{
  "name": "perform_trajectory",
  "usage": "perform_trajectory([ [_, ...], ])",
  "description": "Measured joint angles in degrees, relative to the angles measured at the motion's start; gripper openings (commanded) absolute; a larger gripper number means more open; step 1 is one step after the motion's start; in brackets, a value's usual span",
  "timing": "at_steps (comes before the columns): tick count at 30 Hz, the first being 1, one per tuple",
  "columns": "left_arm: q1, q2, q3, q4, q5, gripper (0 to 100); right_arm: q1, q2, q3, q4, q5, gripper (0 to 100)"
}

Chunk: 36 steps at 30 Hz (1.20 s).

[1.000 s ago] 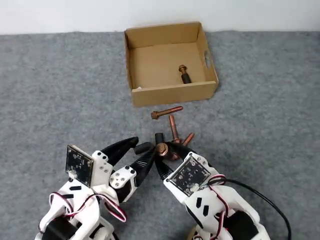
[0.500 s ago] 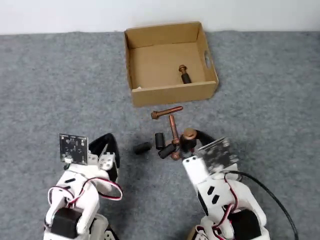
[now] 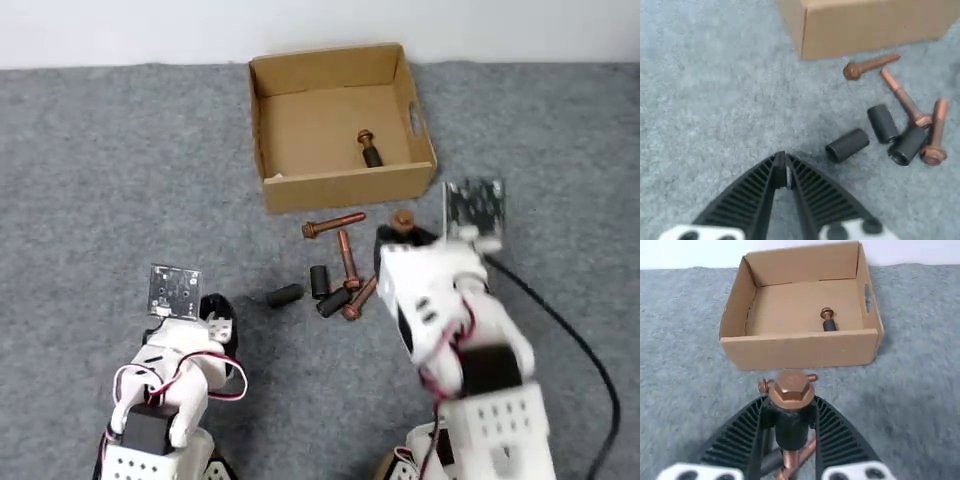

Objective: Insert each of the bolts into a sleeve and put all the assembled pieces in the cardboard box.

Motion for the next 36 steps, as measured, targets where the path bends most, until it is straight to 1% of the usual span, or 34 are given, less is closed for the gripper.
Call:
perform_trajectory([
  [3, -0.35, 0.00, 1.41, 0.00, -0.18, 0, -0.18, 9.93, -4.48, -5.01, 0.26, 0.8],
  [9, -5.89, 0.00, 2.64, -1.41, 0.00, 0, -0.09, 29.01, -14.15, -16.18, 3.60, 0.8],
  [14, -7.03, 0.00, 2.73, -1.41, -0.09, 0, -0.09, 45.19, -25.85, -22.15, 5.54, 0.8],
  [22, -7.12, 0.00, 2.73, -1.41, 0.00, 0, 0.00, 69.54, -48.44, -23.56, 6.15, 0.8],
  [26, -7.12, 0.00, 2.73, -1.41, 0.00, 0, 0.00, 80.35, -58.46, -23.56, 9.32, 0.8],
  [30, -7.12, 0.00, 2.73, -1.41, 0.00, 0, 0.00, 89.32, -64.18, -23.56, 12.31, 0.8],
  [36, -7.12, 0.00, 2.73, -1.41, 0.00, 0, 0.00, 98.37, -67.78, -23.56, 15.12, 0.9],
])
